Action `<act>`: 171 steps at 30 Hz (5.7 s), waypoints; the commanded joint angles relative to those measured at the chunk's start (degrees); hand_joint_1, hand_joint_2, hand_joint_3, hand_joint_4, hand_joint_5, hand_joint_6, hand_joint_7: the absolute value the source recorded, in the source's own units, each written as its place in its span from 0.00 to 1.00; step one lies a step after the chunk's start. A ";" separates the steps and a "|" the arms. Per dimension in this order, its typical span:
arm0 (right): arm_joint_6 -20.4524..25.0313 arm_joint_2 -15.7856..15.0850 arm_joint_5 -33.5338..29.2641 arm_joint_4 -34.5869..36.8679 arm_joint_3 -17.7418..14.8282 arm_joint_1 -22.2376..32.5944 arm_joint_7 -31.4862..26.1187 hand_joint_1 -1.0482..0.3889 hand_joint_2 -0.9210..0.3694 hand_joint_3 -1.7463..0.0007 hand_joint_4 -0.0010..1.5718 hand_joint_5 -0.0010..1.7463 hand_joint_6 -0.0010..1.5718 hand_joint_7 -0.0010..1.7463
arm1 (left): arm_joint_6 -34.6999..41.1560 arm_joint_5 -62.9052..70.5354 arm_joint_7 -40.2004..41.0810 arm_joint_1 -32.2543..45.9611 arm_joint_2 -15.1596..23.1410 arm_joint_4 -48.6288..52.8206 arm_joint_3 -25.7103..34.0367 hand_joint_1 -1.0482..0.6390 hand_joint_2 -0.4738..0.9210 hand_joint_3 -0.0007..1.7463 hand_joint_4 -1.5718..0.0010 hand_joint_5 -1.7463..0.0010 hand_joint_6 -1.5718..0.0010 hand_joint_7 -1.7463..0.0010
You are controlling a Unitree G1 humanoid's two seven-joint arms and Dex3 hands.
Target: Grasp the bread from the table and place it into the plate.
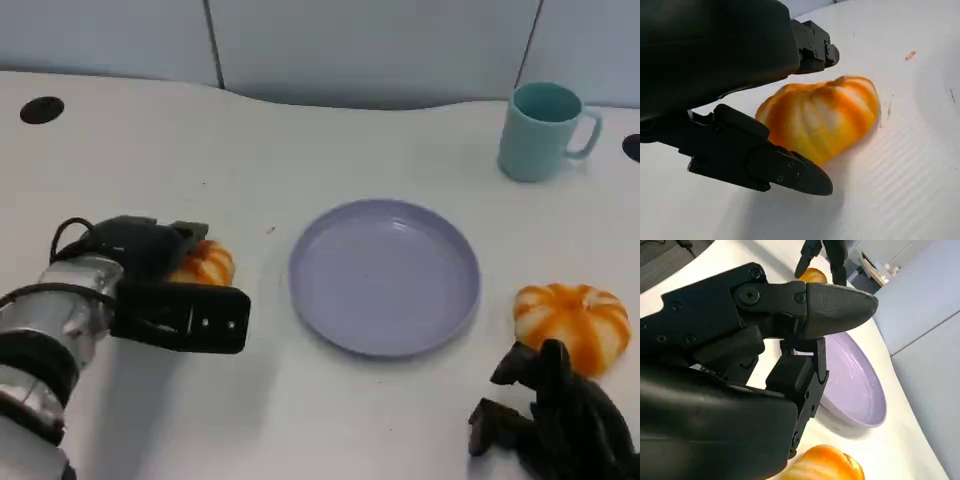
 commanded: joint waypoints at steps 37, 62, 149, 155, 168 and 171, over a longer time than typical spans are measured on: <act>1.14 -0.36 2.07 -5.40 -0.98 4.90 -1.17 0.40 0.00 0.72 0.77 0.73 0.67 0.70 | -2.19 -6.43 26.09 1.51 -5.98 9.51 0.53 0.48 1.00 0.21 0.54 0.00 0.68 0.04; 1.49 -0.18 1.69 -4.43 -0.58 3.67 -2.00 0.42 0.00 0.70 0.75 0.75 0.64 0.72 | -20.94 -15.43 27.77 -7.60 -8.45 5.49 9.64 0.57 0.71 0.64 0.47 0.00 0.58 0.00; -0.70 0.00 0.95 -1.33 0.06 1.67 -0.88 0.41 0.00 0.71 0.75 0.75 0.65 0.70 | -8.38 -73.45 -38.81 24.38 -19.76 -22.08 41.61 0.21 1.00 0.20 0.59 0.70 0.61 0.94; -0.74 -0.30 1.12 -1.16 0.06 1.73 -0.19 0.41 0.00 0.70 0.76 0.75 0.66 0.69 | 6.28 -77.93 -36.46 32.82 -19.95 -35.46 42.33 0.23 1.00 0.24 0.64 0.28 0.58 0.59; -0.49 -0.68 0.66 -2.11 0.23 2.28 -0.51 0.41 0.00 0.71 0.76 0.74 0.66 0.68 | 21.01 -78.90 -23.70 44.58 -23.22 -51.52 42.49 0.29 1.00 0.24 0.54 0.00 0.69 0.00; -0.63 -0.66 1.04 -2.04 -0.10 2.38 -0.30 0.41 0.00 0.70 0.77 0.74 0.66 0.69 | 20.46 -77.96 -23.03 45.35 -23.39 -51.72 42.06 0.29 1.00 0.25 0.52 0.00 0.68 0.00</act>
